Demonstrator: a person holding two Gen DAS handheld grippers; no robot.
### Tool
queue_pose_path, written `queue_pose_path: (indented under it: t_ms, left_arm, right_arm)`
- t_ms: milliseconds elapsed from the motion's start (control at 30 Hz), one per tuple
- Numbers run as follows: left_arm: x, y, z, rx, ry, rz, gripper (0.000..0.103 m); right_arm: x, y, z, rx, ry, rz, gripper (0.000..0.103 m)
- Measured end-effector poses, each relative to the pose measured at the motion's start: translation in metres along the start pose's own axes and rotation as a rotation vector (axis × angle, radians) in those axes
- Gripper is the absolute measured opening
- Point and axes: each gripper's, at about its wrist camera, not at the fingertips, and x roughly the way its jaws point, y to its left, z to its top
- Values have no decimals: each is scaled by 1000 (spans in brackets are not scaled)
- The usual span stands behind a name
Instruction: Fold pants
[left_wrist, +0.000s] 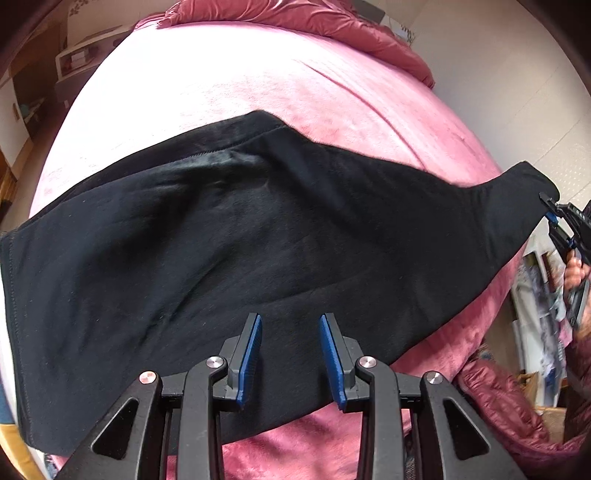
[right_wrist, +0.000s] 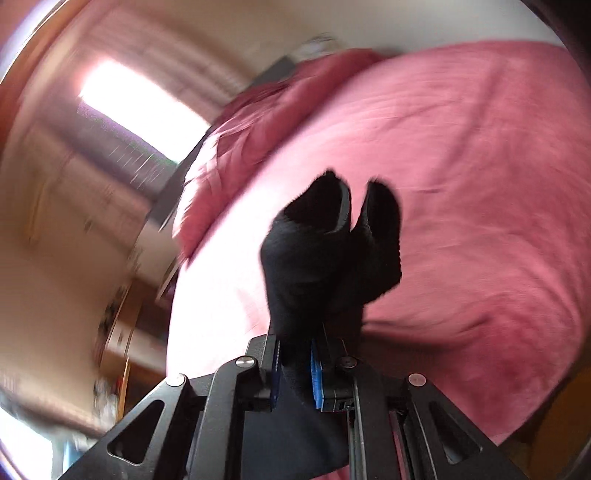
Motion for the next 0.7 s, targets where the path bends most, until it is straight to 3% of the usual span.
queue_pose_path:
  t_ms: [167,333,500,700]
  left_arm:
    - [-1,3,10,-66,-26,-103,33]
    - [4,4,15,-118,-41,-179,33]
    - [6,17,21,-193,-45,-248,33]
    - [16,30,23,-280,-23,-320,39]
  right_arm:
    - [31,76,-51,-183,168,84,14]
    - [80,135,-119,-334,354,103,14]
    - [135,164,-178,-444,519,79,14]
    - [174,166,-217,-556,623,-17,14]
